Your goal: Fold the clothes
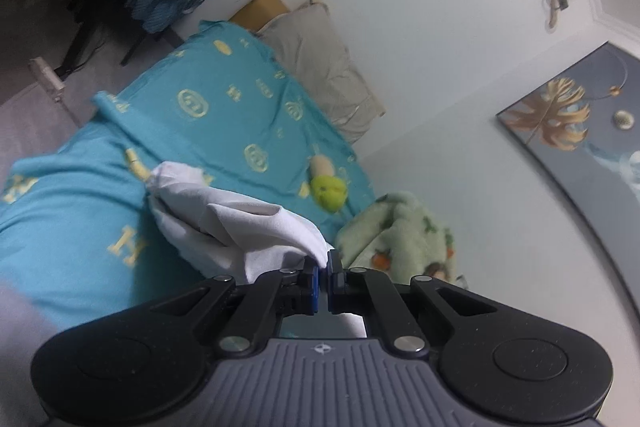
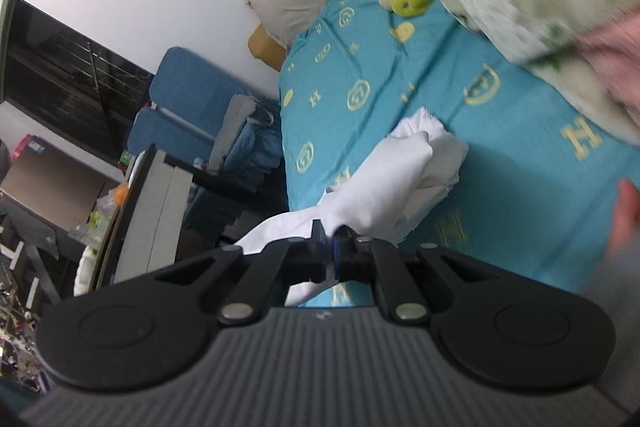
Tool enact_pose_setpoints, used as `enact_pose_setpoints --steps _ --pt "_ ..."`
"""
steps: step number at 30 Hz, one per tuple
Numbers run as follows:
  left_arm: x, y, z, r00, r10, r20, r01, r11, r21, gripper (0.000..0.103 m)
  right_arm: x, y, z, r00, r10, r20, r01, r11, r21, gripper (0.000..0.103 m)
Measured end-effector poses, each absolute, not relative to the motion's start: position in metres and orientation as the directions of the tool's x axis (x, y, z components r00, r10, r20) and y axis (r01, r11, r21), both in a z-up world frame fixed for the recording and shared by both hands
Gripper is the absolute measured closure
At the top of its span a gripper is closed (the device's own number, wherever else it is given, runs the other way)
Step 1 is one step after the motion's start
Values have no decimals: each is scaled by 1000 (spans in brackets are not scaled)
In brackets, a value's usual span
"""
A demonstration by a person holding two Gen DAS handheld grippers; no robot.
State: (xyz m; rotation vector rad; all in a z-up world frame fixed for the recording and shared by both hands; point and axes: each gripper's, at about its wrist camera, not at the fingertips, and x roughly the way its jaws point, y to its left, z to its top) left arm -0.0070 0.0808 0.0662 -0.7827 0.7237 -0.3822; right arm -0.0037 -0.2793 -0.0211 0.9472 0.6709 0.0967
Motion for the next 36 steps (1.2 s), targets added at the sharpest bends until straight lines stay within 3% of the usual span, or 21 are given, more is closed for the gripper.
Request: enact_pose_setpoints --steps 6,21,28,36 --pt "-9 81 70 674 -508 -536 -33 704 -709 99 4 -277 -30 761 368 -533 234 611 756 97" --pt "185 36 -14 670 -406 -622 -72 798 -599 98 171 -286 -101 657 351 -667 382 608 696 96" --pt "236 37 -77 682 -401 -612 -27 822 -569 98 215 -289 -147 616 379 -690 384 621 683 96" --pt "259 37 -99 700 -390 -598 7 841 -541 95 230 -287 -153 641 379 -667 344 635 691 94"
